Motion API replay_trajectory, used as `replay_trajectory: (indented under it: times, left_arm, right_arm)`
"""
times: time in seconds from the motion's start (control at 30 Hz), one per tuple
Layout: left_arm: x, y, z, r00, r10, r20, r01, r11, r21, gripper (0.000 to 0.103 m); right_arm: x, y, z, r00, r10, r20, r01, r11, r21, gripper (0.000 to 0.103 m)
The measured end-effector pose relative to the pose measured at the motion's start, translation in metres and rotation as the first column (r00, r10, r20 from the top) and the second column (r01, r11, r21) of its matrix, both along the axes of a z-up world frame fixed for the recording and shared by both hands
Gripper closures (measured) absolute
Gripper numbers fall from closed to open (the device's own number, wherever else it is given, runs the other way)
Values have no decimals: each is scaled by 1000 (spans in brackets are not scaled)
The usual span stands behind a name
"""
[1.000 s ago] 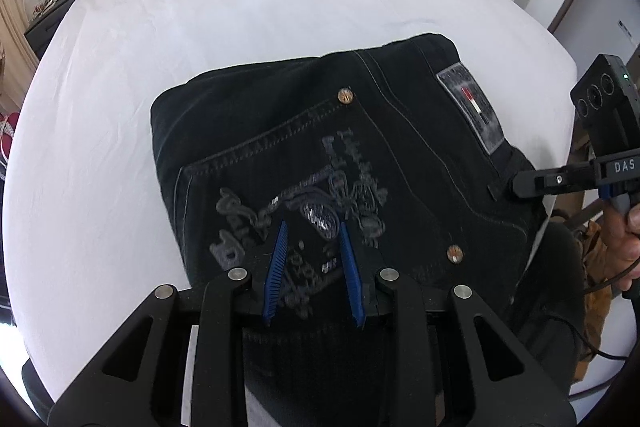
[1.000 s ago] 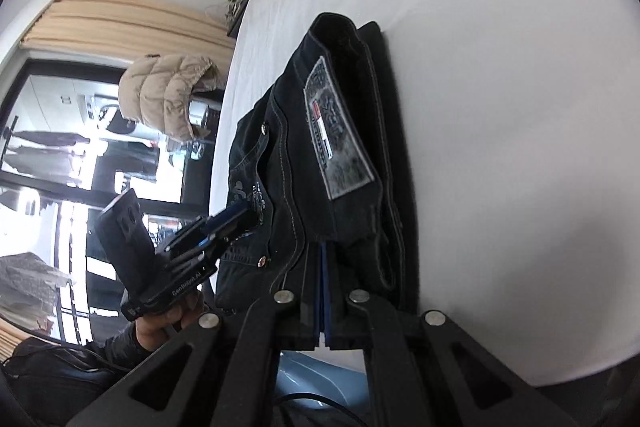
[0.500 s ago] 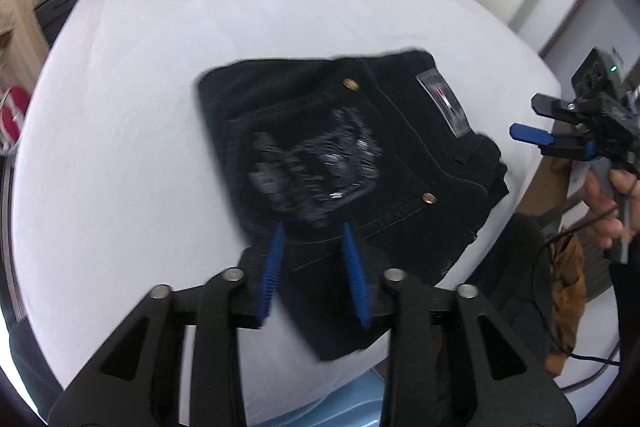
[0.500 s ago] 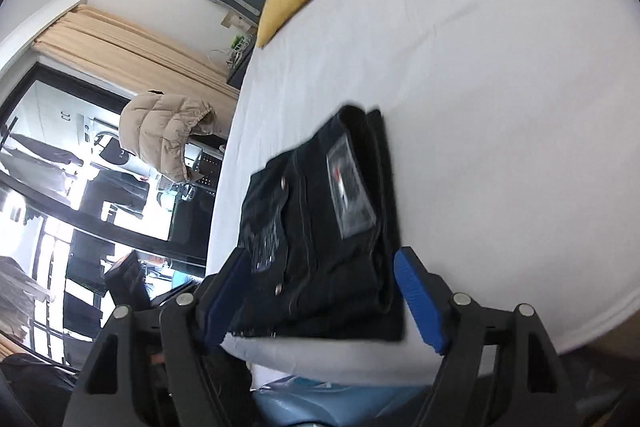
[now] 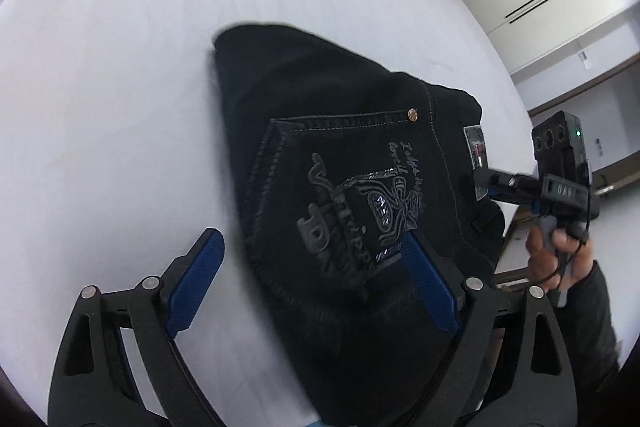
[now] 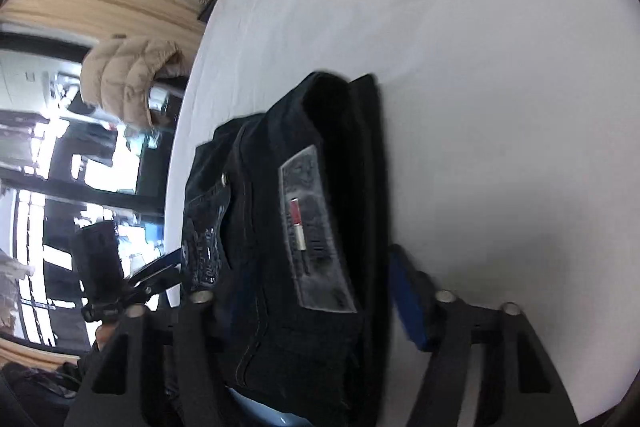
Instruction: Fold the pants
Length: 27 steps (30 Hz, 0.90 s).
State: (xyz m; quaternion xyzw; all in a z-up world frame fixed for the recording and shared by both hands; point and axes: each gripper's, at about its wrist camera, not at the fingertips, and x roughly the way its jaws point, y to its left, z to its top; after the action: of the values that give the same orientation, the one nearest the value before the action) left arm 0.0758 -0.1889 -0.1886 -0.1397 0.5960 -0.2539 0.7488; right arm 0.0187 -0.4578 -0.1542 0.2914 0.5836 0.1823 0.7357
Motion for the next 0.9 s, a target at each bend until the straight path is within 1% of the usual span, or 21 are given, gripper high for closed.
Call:
replay_trajectory:
  times: [0.03, 0.07, 0.1, 0.13, 0.17, 0.2, 0.23, 0.27, 0.33, 0.43, 0.57, 0.6, 0.63, 0.7, 0.77, 0.8, 0.9]
  left_arm:
    - [4, -3, -4, 1000, -3, -10, 3, 1000, -4, 18]
    - [7, -5, -7, 1000, -6, -13, 6, 1000, -4, 29]
    - [10, -7, -8, 1000, -7, -17, 7, 1000, 5, 36]
    - [13, -7, -8, 1000, -6, -21, 6, 1000, 17, 49]
    - [17, -9, -8, 1000, -6, -27, 6, 1000, 13, 57]
    - [19, -8, -8, 999, -11, -31, 11, 1000, 3, 61]
    - [21, -8, -7, 999, -20, -28, 20, 1000, 2, 71]
    - [21, -8, -3, 999, -33, -19, 33, 999, 0, 79]
    - [22, -6, 5, 999, -51, -6, 51, 999, -11, 84]
    - [26, 2, 26, 998, -59, 29, 60, 998, -29, 87]
    - [42, 23, 63, 990, -60, 131, 59, 998, 12, 87]
    - [54, 32, 75, 984, -64, 165, 61, 998, 26, 87]
    - [62, 37, 81, 981, -66, 181, 61, 997, 36, 87]
    - [93, 50, 97, 968, -80, 238, 62, 995, 83, 87]
    - [119, 57, 103, 959, -89, 270, 56, 990, 126, 87]
    - [140, 64, 105, 956, -91, 280, 52, 988, 145, 87]
    - [183, 85, 96, 962, -64, 267, 26, 989, 144, 87]
  right_arm:
    - [1, 5, -1, 1000, 14, -1, -14, 1000, -20, 44]
    - [2, 8, -2, 1000, 24, -3, -24, 999, -34, 53]
    - [3, 9, -2, 1000, 24, -8, -24, 998, -51, 58]
    - [3, 10, -3, 1000, 17, -17, -18, 998, -64, 61]
    - [2, 12, -1, 1000, 11, -17, -12, 997, -71, 66]
    - [1, 14, 2, 1000, 13, -10, -14, 996, -86, 69]
    - [0, 18, 8, 1000, 22, 2, -22, 994, -110, 75]
    - [0, 22, 13, 999, 31, 13, -29, 991, -128, 78]
    - [-1, 30, 25, 999, 42, 33, -36, 986, -162, 81]
    - [-1, 42, 50, 995, 54, 85, -38, 984, -176, 83]
    - [14, 55, 77, 987, 63, 145, -37, 984, -172, 83]
    - [23, 61, 84, 984, 65, 166, -38, 985, -167, 83]
    - [30, 64, 87, 982, 67, 176, -37, 986, -165, 83]
    - [57, 73, 93, 977, 56, 207, -25, 988, -152, 83]
    - [90, 81, 96, 973, 34, 229, -6, 992, -122, 83]
    - [107, 86, 94, 971, 28, 237, -1, 994, -113, 83]
    - [157, 100, 81, 974, 2, 225, 17, 996, -84, 83]
